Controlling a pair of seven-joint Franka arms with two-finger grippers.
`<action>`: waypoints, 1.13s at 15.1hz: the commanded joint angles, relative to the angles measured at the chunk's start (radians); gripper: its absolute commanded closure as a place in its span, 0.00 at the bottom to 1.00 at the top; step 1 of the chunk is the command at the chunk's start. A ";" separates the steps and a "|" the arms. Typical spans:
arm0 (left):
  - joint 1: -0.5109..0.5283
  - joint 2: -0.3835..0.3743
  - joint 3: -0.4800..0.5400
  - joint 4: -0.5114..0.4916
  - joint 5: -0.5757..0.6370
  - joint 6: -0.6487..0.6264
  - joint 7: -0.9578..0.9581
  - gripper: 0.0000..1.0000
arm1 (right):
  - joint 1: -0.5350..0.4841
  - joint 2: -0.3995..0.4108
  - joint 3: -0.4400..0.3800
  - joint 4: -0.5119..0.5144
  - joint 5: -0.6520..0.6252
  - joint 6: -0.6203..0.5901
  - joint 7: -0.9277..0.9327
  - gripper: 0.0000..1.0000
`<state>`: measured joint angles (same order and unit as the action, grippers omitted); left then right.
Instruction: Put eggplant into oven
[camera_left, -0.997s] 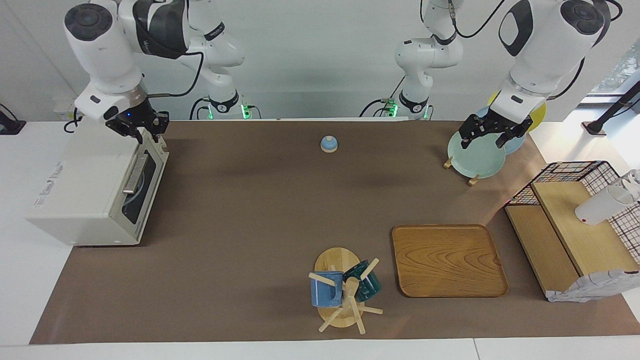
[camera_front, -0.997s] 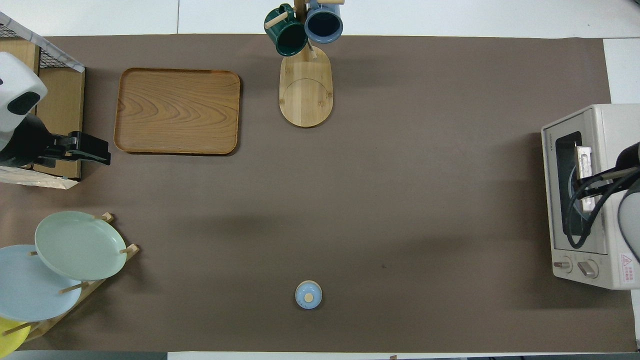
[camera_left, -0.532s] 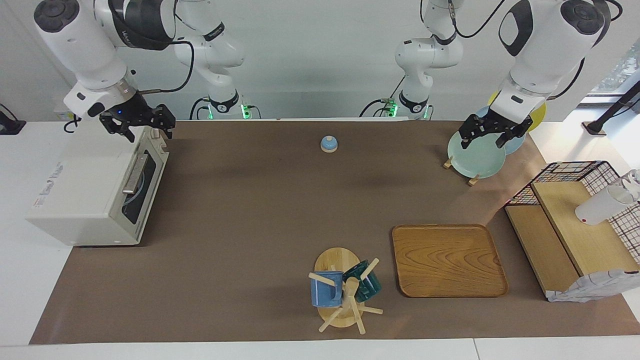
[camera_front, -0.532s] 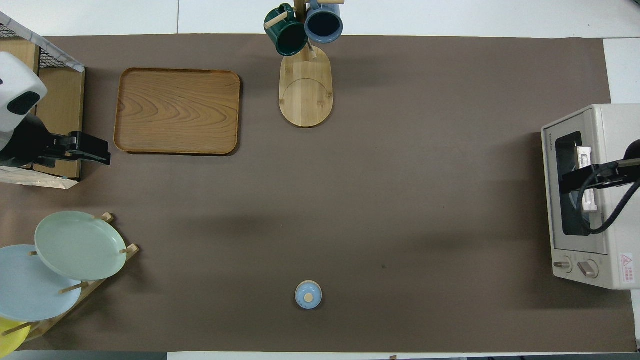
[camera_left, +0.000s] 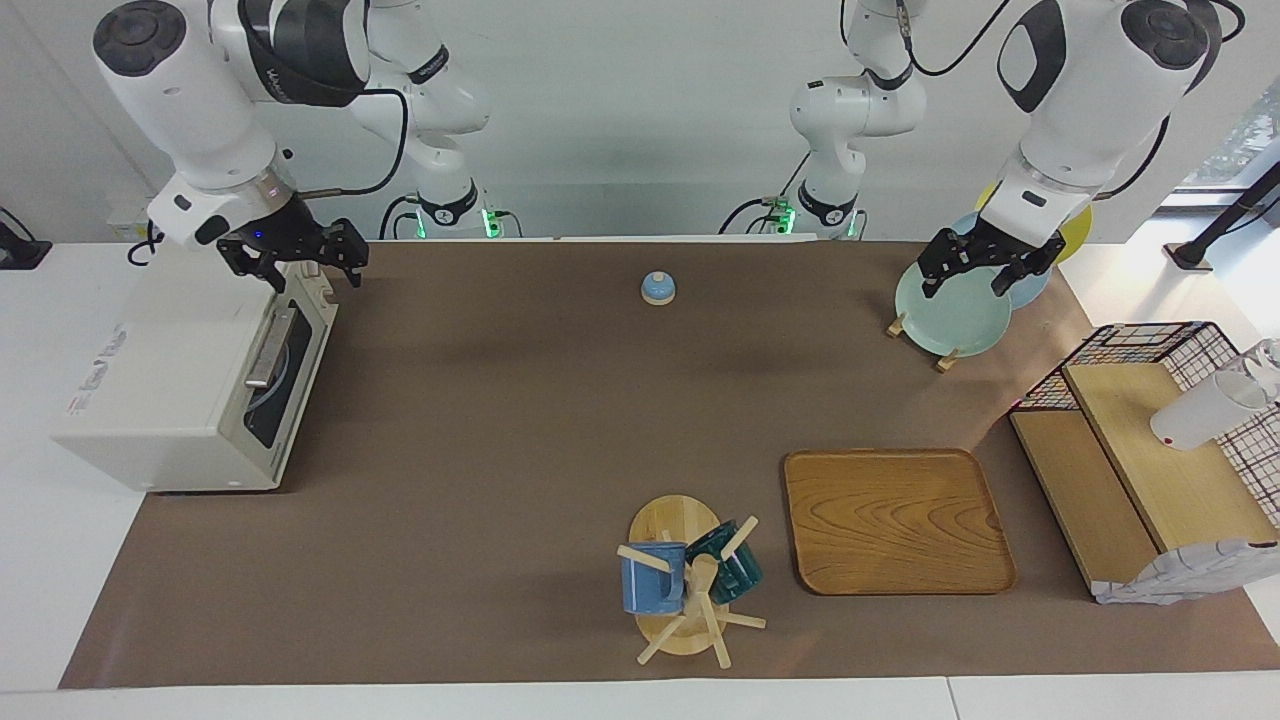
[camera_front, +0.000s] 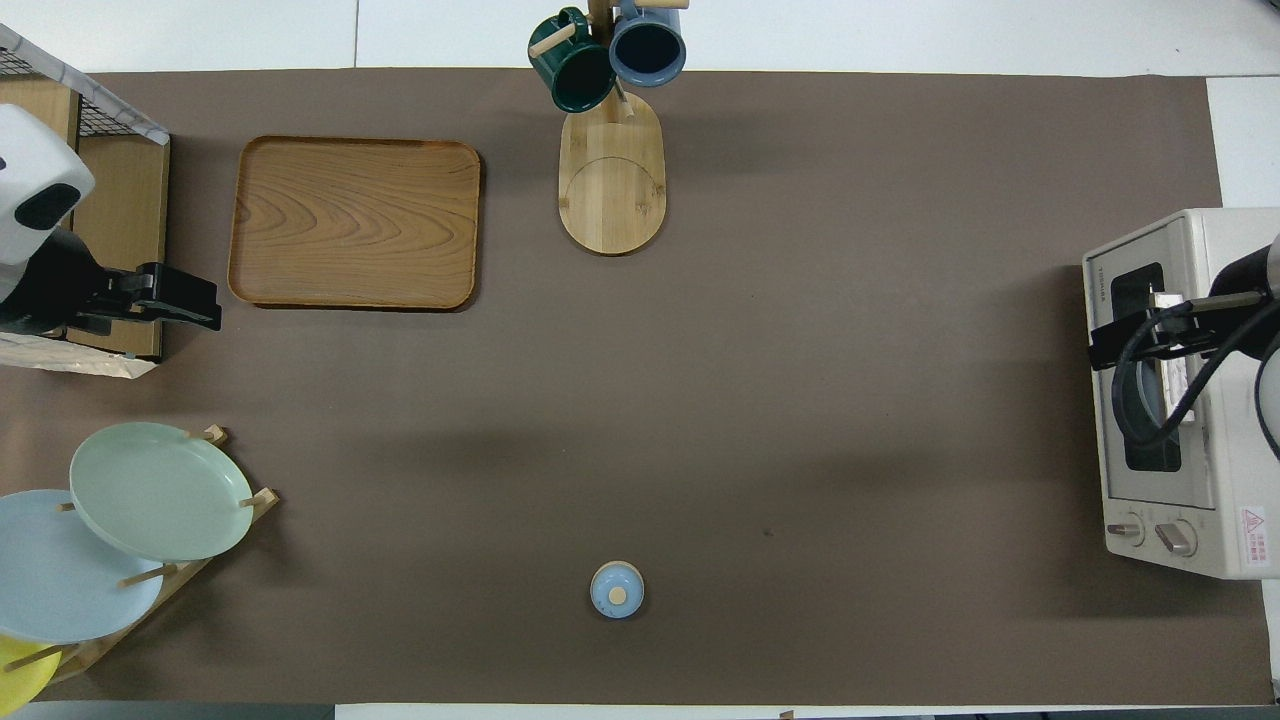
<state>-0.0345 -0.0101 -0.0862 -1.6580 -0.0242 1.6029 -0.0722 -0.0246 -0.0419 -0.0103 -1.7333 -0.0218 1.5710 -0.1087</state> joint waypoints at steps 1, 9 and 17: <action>0.005 -0.011 -0.003 -0.013 0.001 0.012 -0.008 0.00 | -0.005 0.005 -0.007 0.020 0.002 -0.019 0.009 0.00; 0.005 -0.011 -0.003 -0.013 0.001 0.012 -0.008 0.00 | -0.009 0.014 -0.007 0.040 0.017 -0.009 0.009 0.00; 0.005 -0.011 -0.003 -0.013 0.001 0.012 -0.008 0.00 | -0.012 0.020 -0.007 0.051 0.016 -0.009 0.014 0.00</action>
<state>-0.0345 -0.0101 -0.0862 -1.6580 -0.0242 1.6029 -0.0722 -0.0320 -0.0366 -0.0155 -1.7040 -0.0218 1.5719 -0.1077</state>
